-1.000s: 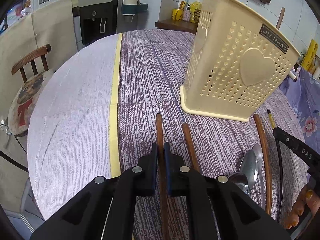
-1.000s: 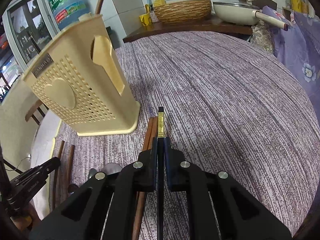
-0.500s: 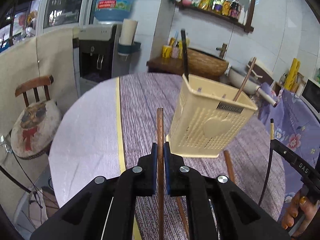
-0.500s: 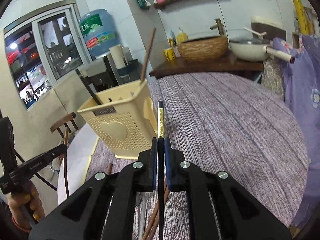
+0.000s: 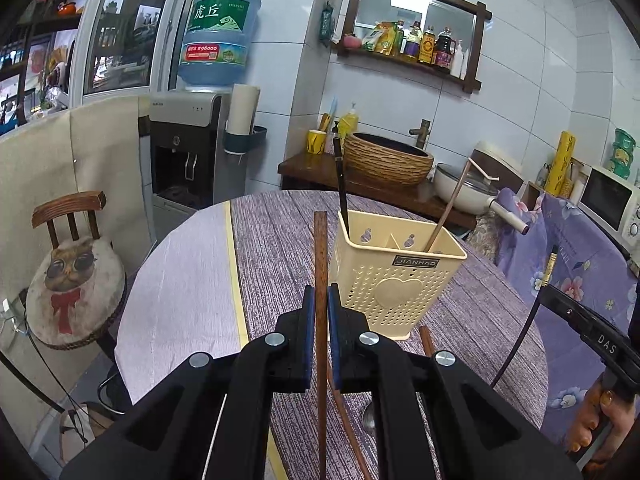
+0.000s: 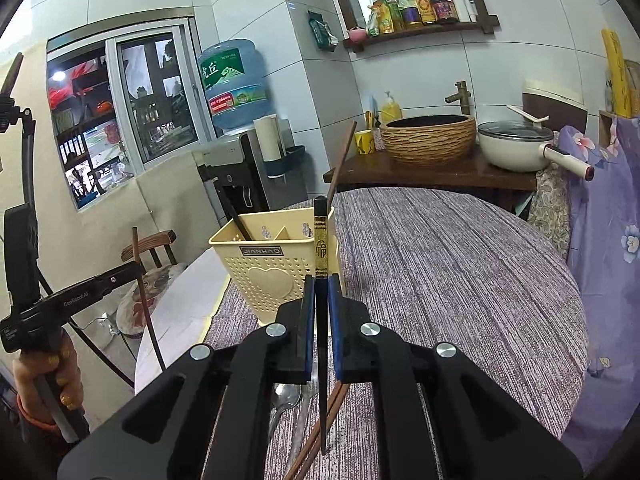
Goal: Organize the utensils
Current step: 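Lift both chopsticks and carry them above the utensil holder with both tools, then lower both held chopsticks into the utensil holder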
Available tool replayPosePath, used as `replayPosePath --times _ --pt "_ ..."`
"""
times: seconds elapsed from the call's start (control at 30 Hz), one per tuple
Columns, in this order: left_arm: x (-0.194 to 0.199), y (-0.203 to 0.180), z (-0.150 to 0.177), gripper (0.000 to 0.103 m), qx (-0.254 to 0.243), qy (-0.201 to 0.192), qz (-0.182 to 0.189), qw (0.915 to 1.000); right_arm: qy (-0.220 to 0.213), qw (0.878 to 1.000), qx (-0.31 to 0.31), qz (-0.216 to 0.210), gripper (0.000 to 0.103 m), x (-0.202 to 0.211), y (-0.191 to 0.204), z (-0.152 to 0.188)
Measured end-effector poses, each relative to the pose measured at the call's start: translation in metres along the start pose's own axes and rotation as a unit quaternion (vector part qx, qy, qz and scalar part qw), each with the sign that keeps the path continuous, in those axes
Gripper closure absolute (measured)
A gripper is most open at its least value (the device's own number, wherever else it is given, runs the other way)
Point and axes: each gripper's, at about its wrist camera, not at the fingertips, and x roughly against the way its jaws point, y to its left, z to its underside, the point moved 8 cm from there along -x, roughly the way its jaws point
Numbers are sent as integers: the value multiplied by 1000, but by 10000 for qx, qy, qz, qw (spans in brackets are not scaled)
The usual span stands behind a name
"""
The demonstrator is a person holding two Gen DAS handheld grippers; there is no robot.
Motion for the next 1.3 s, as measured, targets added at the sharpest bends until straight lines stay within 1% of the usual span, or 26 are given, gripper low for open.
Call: replayPosePath --times 0.3,0.43,0.8,1.03,1.1,1.17,1.3 --pt "13 4 -6 96 50 -102 121 9999 -55 9999 84 -38 95 6 4 -7" --pt "20 5 -10 96 68 -198 117 9997 -111 9998 133 -52 95 10 7 -12" --pt "22 4 -25 96 22 -324 150 9994 -174 9992 334 -164 95 11 22 -28" --pt "30 1 -37 96 -76 -419 219 9989 -110 9986 330 -390 95 10 29 -35" --pt "34 -2 -42 96 -84 -424 332 9985 -92 9983 292 -501 95 10 31 -41" --pt "38 -5 -50 96 -154 -477 364 9981 -119 9976 275 -622 95 13 34 -50" --pt "56 -13 -79 96 -301 -738 460 9958 -283 9958 377 -781 95 21 46 -81"
